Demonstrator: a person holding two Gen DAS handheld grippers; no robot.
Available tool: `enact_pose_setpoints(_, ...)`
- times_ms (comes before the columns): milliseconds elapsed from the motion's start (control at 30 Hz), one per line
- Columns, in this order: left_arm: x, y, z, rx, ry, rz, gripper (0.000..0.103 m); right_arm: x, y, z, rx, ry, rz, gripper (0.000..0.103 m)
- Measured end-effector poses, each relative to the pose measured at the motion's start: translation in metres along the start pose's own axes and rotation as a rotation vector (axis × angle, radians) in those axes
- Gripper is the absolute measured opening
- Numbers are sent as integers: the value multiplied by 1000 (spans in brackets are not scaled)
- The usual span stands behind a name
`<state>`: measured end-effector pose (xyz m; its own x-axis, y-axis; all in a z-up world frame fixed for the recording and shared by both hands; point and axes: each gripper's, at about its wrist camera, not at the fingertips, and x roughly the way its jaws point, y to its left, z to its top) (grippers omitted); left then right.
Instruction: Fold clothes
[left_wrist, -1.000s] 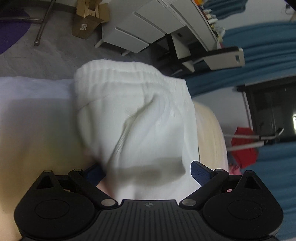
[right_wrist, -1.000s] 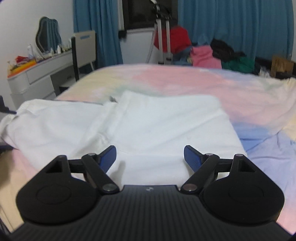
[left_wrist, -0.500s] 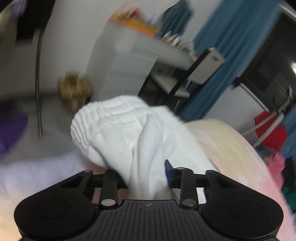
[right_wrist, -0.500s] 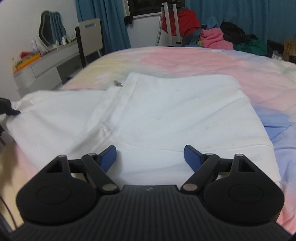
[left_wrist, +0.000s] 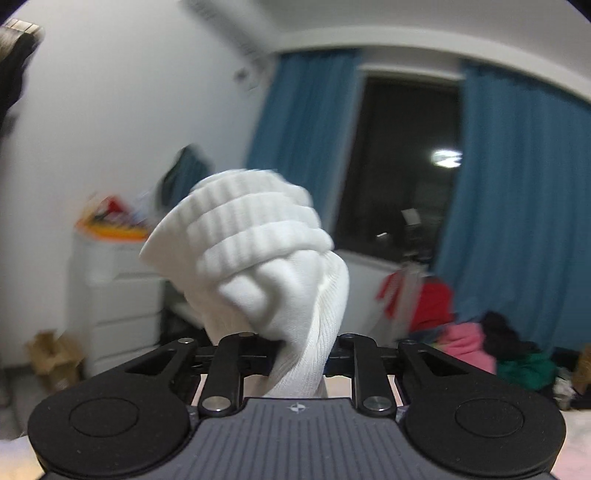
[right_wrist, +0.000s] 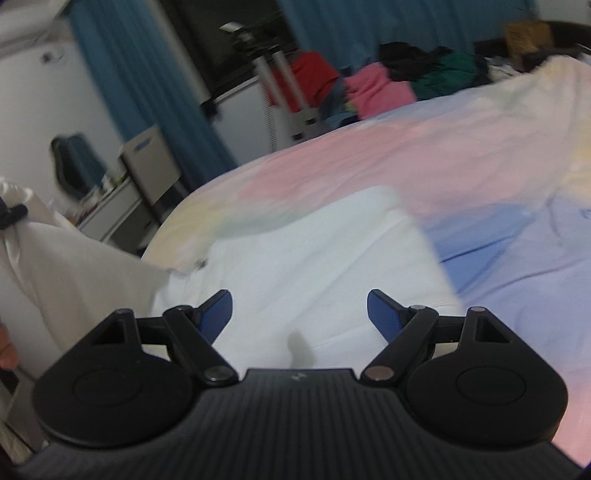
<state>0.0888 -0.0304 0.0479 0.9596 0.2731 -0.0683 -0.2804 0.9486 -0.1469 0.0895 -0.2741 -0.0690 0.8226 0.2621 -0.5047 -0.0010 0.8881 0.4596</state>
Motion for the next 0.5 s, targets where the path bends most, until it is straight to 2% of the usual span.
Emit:
enact_pose_setpoints(133,-11,-84,-25,100,-24,-133,18,-5,-34,12,140,-40,-11,82)
enact_pose_setpoints(267,-17,-148,-79,228,-5,-245,17,-13,-71,20,279,-99,-71,82)
enact_pose_setpoints(367,-19,-185,-135,378,62,-331,17,-18,-94,23,353,-148,-117,83)
enact_pose_setpoints(500,-7,-210,-211,603,272,-407,19,-20,-123,21,462,-184,-152,84)
